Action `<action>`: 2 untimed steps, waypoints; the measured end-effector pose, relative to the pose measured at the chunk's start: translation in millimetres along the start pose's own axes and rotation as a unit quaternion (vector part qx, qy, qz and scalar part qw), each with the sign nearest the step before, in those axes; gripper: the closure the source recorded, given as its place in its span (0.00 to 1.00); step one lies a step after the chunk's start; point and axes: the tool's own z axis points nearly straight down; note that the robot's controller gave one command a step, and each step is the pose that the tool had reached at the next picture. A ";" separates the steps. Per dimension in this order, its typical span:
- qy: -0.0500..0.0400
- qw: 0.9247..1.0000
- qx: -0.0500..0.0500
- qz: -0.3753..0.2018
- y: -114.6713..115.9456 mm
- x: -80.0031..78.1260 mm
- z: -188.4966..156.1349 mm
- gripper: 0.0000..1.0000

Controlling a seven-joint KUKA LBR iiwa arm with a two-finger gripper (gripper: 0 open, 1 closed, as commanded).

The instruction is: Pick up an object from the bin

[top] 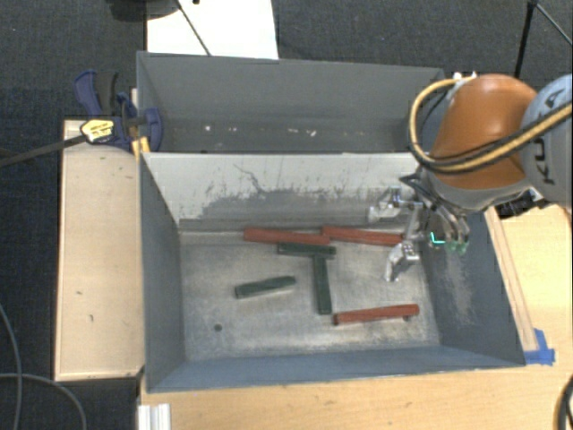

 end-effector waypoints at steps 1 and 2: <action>0.000 1.000 0.000 0.000 0.0 0.1 0.2 0.00; -0.002 1.000 0.000 -0.013 -2.9 13.5 43.6 0.00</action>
Offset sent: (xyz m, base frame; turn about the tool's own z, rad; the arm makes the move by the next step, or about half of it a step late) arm -0.0214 -0.0043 -0.0616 -0.0218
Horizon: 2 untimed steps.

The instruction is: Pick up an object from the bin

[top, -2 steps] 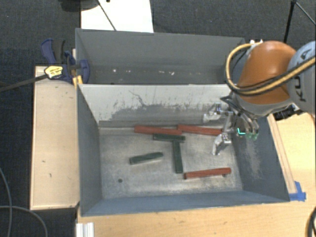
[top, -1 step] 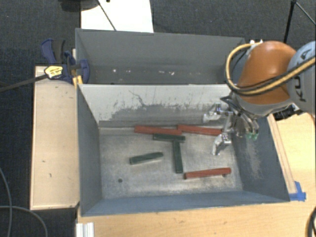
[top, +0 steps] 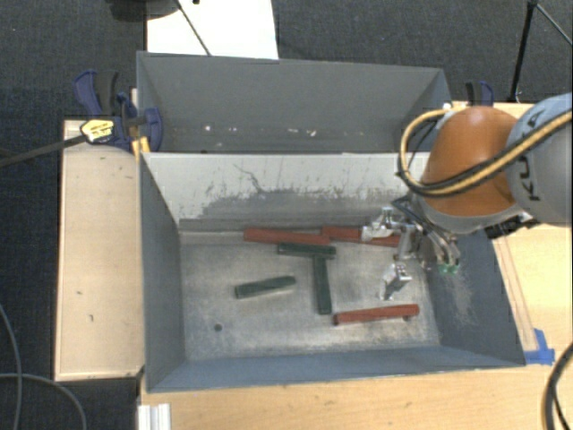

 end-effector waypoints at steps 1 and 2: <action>0.003 1.000 0.000 0.018 15.6 56.4 54.9 1.00; 0.003 1.000 0.000 0.018 15.6 56.4 54.9 1.00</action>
Offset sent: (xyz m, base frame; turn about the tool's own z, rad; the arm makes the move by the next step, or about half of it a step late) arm 0.0000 0.0000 0.0000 0.0000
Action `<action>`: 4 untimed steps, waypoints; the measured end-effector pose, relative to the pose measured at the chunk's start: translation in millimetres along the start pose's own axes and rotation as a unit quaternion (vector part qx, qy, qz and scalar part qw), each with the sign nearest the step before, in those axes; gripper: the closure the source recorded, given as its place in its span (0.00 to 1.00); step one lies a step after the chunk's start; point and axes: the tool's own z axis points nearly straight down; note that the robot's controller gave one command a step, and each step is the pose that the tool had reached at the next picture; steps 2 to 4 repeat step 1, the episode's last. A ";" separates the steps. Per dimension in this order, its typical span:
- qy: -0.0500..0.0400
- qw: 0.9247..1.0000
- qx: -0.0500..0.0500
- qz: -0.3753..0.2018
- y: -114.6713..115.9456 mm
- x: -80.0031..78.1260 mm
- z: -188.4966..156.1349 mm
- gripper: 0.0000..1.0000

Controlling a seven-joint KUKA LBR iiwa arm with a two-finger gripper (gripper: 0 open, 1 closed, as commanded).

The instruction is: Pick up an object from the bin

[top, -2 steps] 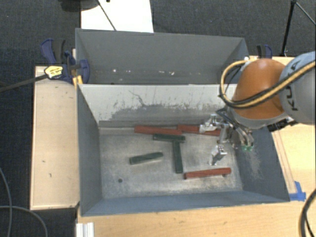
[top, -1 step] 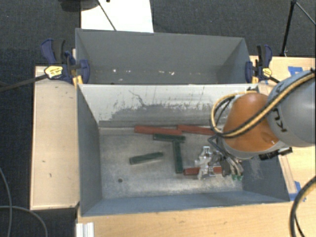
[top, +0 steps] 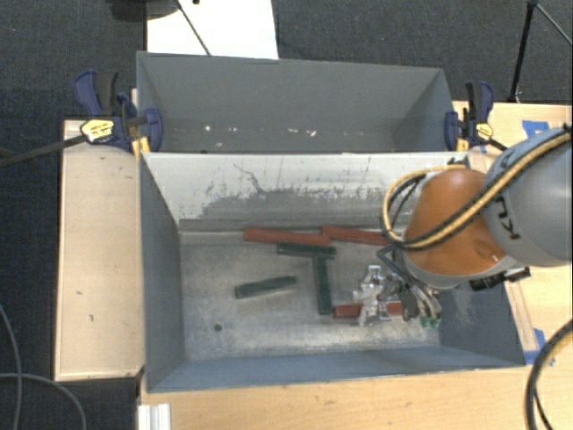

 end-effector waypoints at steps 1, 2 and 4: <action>-0.002 1.000 0.000 0.005 10.3 4.0 -157.3 1.00; -0.002 1.000 0.000 0.005 10.3 4.0 -157.3 1.00; -0.002 1.000 0.000 0.005 10.3 4.0 -157.3 1.00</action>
Offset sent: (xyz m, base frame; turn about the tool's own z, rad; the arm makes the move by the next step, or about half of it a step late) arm 0.0000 0.0000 0.0000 0.0000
